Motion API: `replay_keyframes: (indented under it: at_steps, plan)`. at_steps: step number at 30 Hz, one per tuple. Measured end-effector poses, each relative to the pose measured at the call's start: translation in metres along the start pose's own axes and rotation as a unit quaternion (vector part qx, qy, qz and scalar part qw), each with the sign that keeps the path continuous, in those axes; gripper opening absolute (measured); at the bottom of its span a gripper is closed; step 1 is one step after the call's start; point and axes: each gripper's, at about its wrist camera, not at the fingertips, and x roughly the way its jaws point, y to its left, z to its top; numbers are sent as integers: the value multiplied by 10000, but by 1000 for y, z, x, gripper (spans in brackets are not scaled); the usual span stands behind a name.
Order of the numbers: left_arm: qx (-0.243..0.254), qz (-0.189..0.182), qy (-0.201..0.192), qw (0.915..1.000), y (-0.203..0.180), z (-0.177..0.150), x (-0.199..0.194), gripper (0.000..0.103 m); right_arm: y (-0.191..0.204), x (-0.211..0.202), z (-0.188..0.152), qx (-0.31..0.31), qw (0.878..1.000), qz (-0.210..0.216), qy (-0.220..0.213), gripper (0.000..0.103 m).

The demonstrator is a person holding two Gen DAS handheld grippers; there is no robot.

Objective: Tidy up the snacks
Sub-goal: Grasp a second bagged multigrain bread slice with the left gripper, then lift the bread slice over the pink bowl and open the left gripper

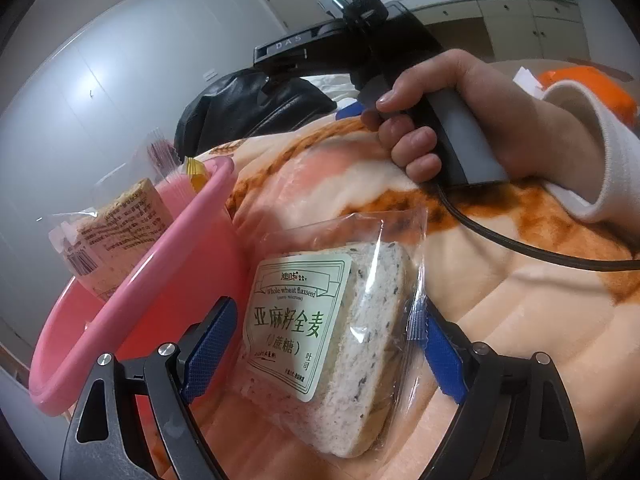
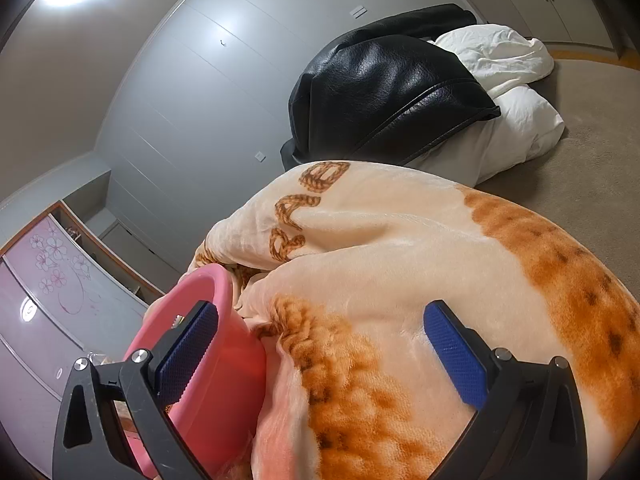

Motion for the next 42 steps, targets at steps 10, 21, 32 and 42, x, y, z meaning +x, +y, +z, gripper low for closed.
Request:
replay_keyframes:
  at_steps: [10, 21, 32, 42]
  plan:
    - [565, 742, 63, 9956, -37, -2, -6, 85, 0, -1, 0, -5, 10000, -2, 2, 103]
    - [-169, 439, 27, 9989, -5, -6, -7, 55, -1, -1, 1, -4, 10000, -6, 7, 103]
    - [-1489, 220, 269, 9882, 53, -17, 0, 45, -1, -1, 1, -3, 10000, -6, 4, 103]
    - [-1571, -85, 230, 9873, 60, -22, 1, 21, -1, -1, 1, -4, 10000, -6, 5, 103]
